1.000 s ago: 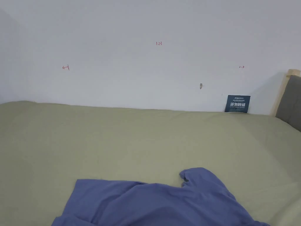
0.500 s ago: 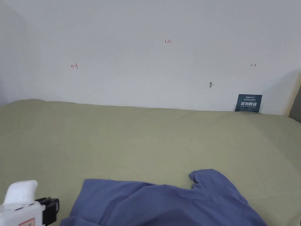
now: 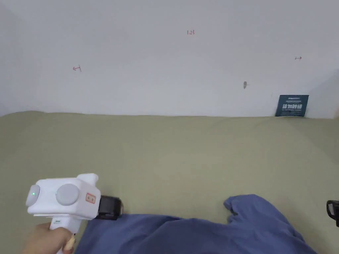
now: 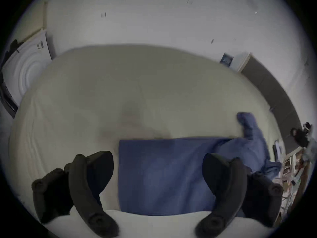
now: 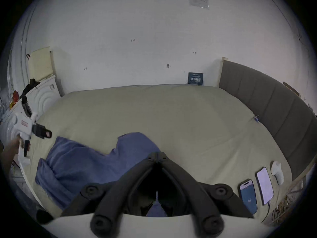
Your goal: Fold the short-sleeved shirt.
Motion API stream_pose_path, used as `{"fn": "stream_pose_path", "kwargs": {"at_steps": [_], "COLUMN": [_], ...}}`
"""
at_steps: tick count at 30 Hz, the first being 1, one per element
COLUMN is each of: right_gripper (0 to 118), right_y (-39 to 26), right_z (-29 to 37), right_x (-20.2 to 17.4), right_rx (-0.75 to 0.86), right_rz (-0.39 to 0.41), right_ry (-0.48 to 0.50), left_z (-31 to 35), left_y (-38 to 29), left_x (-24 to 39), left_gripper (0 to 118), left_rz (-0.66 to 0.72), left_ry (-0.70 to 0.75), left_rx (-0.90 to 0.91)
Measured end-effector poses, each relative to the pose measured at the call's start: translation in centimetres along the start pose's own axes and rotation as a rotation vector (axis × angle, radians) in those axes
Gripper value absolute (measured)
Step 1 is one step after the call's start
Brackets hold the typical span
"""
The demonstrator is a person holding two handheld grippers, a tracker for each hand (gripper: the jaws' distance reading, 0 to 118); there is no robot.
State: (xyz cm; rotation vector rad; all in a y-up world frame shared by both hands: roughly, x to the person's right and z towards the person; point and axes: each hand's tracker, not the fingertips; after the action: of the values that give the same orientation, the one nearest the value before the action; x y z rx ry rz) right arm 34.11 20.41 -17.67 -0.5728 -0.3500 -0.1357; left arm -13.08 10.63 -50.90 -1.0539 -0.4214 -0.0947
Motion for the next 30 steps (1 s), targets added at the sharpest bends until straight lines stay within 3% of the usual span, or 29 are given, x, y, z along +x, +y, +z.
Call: {"fn": "stream_pose_path", "kwargs": {"at_steps": [2, 4, 5, 6, 7, 8, 9, 10, 11, 12, 15, 18, 19, 20, 22, 24, 30], "right_gripper": [0, 0, 1, 7, 37, 75, 110, 114, 107, 103, 100, 100, 87, 72, 0, 0, 0], "right_y": [0.7, 1.4, 1.8, 2.1, 2.3, 2.4, 2.2, 2.0, 1.5, 1.7, 0.2, -0.9, -1.0, -0.7, 0.2, 0.7, 3.9], "right_z": [-1.2, -2.9, -4.1, -5.5, -7.3, -9.3, -11.1, -13.4, -15.4, -16.7, -22.0, -23.8, -23.7, -22.8, -21.3, -19.3, -8.3], "right_x": [1.0, 2.1, 2.8, 3.4, 4.1, 4.6, 4.7, 4.8, 4.6, 4.4, 3.8, 0.6, -0.1, -0.8, -1.2, -1.1, -0.2], "right_rx": [-0.018, -0.058, -0.095, -0.137, -0.197, -0.281, -0.337, -0.411, -0.465, -0.439, -0.567, -0.606, -0.628, -0.603, -0.56, -0.515, -0.326], "right_rz": [-0.013, -0.02, -0.03, -0.04, -0.05, -0.065, -0.064, -0.07, -0.077, -0.08, -0.066, 0.048, 0.077, 0.148, 0.121, 0.101, 0.081], "right_ry": [-0.005, -0.006, 0.005, 0.025, 0.071, 0.087, 0.056, 0.047, 0.035, 0.088, 0.106, 0.069, 0.034, -0.081, 0.011, -0.011, 0.093], "left_z": [-3.0, -4.2, -4.1, -3.2, -2.4, -1.8, -1.4, -1.1, -0.1, 0.1, 0.4, 0.2, 0.0, 0.2, 1.0, 1.9, 9.4], "left_y": [-0.4, -1.5, -1.9, -2.0, -2.1, -2.3, -2.4, -2.6, -2.9, -3.0, -3.2, -3.4, -3.3, -3.5, -3.9, -3.7, -4.8], "left_x": [-0.7, -1.2, -1.3, -1.5, -1.5, -1.6, -1.9, -2.3, -1.6, -1.5, -0.9, -0.9, -1.0, -0.9, -0.4, -0.2, 0.4], "left_gripper": [98, 75, 75, 69, 41, 2, 1, 1, 1, 1, 1, 1, 1, 1, 1, 1, 1], "left_rz": [0.015, 0.032, 0.018, 0.025, 0.053, 0.066, 0.072, 0.094, 0.126, 0.125, 0.1, 0.095, 0.1, 0.106, 0.093, 0.033, -0.023], "left_ry": [0.078, 0.077, 0.11, 0.051, 0.066, 0.086, 0.063, -0.02, -0.045, -0.038, -0.017, -0.016, -0.023, -0.029, -0.04, -0.029, -0.068], "left_rx": [-0.09, -0.115, -0.088, -0.041, -0.04, -0.011, 0.012, 0.035, 0.055, 0.053, 0.04, 0.032, 0.032, 0.035, 0.044, 0.067, 0.151]}}
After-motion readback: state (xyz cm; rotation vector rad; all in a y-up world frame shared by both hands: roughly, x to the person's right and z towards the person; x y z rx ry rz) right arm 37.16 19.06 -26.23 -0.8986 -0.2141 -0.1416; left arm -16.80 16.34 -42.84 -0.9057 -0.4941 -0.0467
